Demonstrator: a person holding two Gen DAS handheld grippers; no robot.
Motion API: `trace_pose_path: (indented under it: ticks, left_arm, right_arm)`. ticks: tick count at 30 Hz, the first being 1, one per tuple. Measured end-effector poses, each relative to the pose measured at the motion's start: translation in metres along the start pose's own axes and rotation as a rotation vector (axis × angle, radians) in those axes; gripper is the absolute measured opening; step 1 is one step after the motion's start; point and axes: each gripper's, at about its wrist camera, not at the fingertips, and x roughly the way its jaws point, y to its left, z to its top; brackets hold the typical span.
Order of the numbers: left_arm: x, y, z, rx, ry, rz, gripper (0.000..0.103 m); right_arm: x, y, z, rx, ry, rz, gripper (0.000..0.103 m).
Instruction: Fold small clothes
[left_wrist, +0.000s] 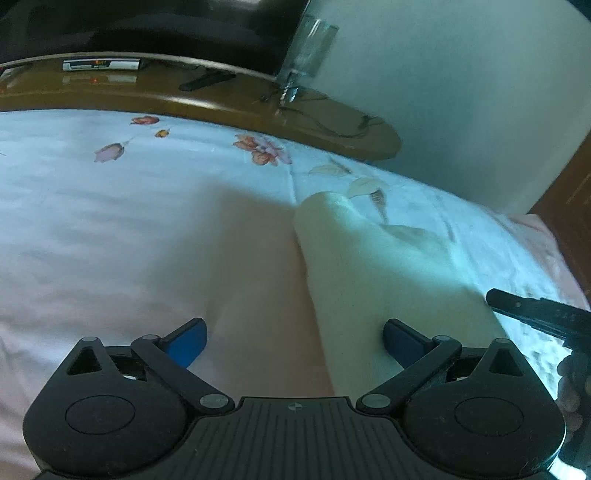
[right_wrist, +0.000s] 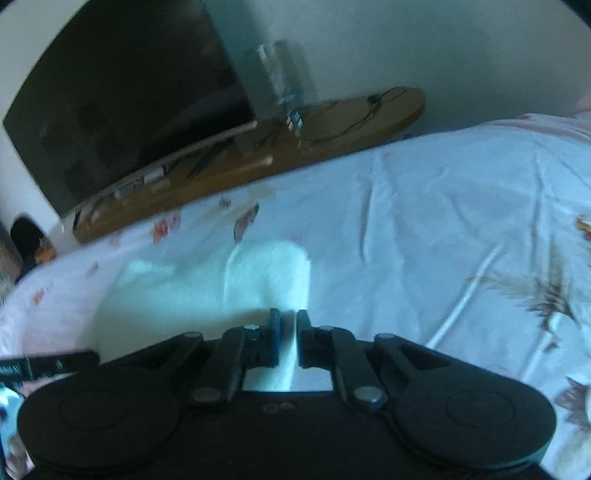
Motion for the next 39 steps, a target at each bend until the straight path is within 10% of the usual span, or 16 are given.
trace_pose_path:
  ticks: [12, 17, 35, 39]
  left_arm:
    - [-0.044, -0.014, -0.065, 0.157, 0.013, 0.032, 0.101]
    - [-0.047, -0.017, -0.067, 0.137, 0.007, 0.032, 0.101]
    - [-0.088, -0.040, -0.104, 0.263, 0.056, 0.074, 0.101]
    - [-0.085, -0.035, -0.113, 0.243, 0.065, 0.081, 0.101]
  right_arm:
    - [-0.064, 0.016, -0.073, -0.025, 0.171, 0.174, 0.027]
    - [-0.059, 0.024, -0.080, -0.042, 0.187, 0.173, 0.009]
    - [-0.112, 0.039, -0.081, -0.133, 0.062, 0.098, 0.018]
    - [-0.091, 0.049, -0.106, -0.230, 0.176, 0.041, 0.012]
